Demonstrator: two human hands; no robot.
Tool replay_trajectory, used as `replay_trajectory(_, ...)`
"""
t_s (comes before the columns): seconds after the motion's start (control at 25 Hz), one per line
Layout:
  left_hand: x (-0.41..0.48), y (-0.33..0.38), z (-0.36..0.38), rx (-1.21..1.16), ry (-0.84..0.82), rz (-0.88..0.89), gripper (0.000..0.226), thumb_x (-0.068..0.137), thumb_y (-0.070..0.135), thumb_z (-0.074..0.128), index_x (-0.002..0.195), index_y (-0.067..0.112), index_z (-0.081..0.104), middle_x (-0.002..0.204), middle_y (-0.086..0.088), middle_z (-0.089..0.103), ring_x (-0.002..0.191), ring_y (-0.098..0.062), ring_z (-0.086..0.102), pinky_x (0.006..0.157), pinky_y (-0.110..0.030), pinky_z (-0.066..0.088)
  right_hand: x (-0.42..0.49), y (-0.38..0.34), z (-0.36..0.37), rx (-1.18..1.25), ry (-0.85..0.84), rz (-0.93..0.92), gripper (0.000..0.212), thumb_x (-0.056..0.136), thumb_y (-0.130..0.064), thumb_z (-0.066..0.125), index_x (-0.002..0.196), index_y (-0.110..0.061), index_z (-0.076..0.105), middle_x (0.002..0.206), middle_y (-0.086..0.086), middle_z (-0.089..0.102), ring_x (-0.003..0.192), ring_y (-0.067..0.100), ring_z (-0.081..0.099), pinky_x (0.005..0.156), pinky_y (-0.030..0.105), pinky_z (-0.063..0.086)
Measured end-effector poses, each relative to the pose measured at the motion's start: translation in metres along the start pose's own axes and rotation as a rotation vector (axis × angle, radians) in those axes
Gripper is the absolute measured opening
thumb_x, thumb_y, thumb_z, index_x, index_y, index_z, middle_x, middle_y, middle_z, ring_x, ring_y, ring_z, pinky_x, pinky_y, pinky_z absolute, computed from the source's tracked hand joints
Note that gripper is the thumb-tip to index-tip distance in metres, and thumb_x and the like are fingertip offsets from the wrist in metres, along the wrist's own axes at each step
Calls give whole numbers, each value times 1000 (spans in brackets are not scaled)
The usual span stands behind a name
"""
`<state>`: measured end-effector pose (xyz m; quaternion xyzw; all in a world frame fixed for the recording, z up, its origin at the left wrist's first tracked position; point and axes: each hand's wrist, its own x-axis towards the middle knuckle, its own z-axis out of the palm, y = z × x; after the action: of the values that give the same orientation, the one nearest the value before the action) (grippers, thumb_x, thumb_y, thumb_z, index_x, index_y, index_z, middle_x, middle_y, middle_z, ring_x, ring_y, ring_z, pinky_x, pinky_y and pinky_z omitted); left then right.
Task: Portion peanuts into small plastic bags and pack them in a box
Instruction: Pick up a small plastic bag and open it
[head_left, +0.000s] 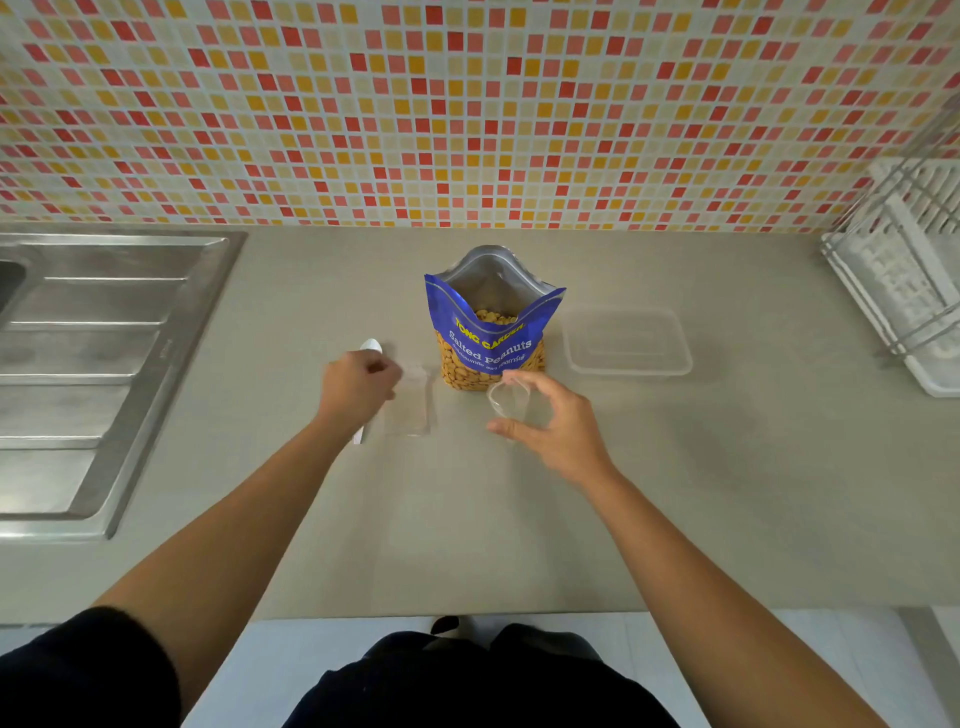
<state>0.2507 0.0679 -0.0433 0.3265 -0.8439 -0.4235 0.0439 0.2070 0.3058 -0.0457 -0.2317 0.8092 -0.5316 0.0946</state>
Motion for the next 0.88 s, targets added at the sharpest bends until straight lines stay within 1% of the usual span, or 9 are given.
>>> replay_trajectory(0.08,10,-26,-11,180,117,-56,21,80,16,55,66,3,62,63,-14,55,59,-25,51,57,-26,35,-2,2,0,36,11,10,58,60,-32,84,113,-20,62,109,-13,65,103,-1,58,90,5,37)
replay_trajectory(0.2,14,-46,-14,307,89,-130,39,81,24,63,50,8,45,51,-7,41,52,-23,37,49,-27,26,-3,3,2,58,13,12,60,58,-42,80,112,-21,62,110,-12,66,105,3,59,93,10,39)
replay_trajectory(0.28,14,-49,-11,335,63,-167,47,79,27,67,47,11,37,46,-3,36,48,-21,34,45,-26,24,-3,3,2,65,15,11,59,58,-43,79,112,-22,62,110,-10,66,106,5,59,93,11,40)
replay_trajectory(0.36,17,-52,-7,348,35,-195,46,78,27,69,47,11,39,46,-3,37,49,-20,36,45,-25,26,-2,4,2,67,15,12,58,58,-43,79,111,-24,61,109,-12,66,106,5,59,93,12,41)
replay_trajectory(0.48,24,-56,-5,322,-5,-228,32,77,24,70,54,9,52,50,-3,47,55,-22,45,46,-23,32,0,4,3,74,15,14,58,58,-45,78,110,-27,60,108,-16,65,106,4,59,94,14,42)
replay_trajectory(0.6,26,-60,-7,178,-25,-291,22,78,21,69,65,6,60,59,-6,54,64,-25,51,52,-24,38,0,5,3,87,10,14,58,57,-45,78,109,-27,60,109,-18,64,107,3,59,94,13,41)
replay_trajectory(0.68,28,-55,-15,0,26,-292,16,82,19,63,73,6,63,71,-8,59,68,-24,54,56,-25,41,-1,5,3,95,6,18,58,57,-45,78,110,-27,60,109,-19,64,107,1,58,95,13,41)
replay_trajectory(0.8,34,-22,-39,-410,125,-152,7,87,11,59,81,9,64,85,-11,60,65,-15,58,56,-20,51,1,5,2,105,5,24,59,57,-43,79,110,-25,61,109,-19,64,106,-4,57,94,11,40)
replay_trajectory(0.88,35,14,-60,-544,176,17,8,84,8,65,92,5,66,78,-7,60,64,-11,58,60,-15,52,3,5,2,110,7,32,61,56,-44,79,111,-23,61,109,-19,64,105,-4,57,94,13,40)
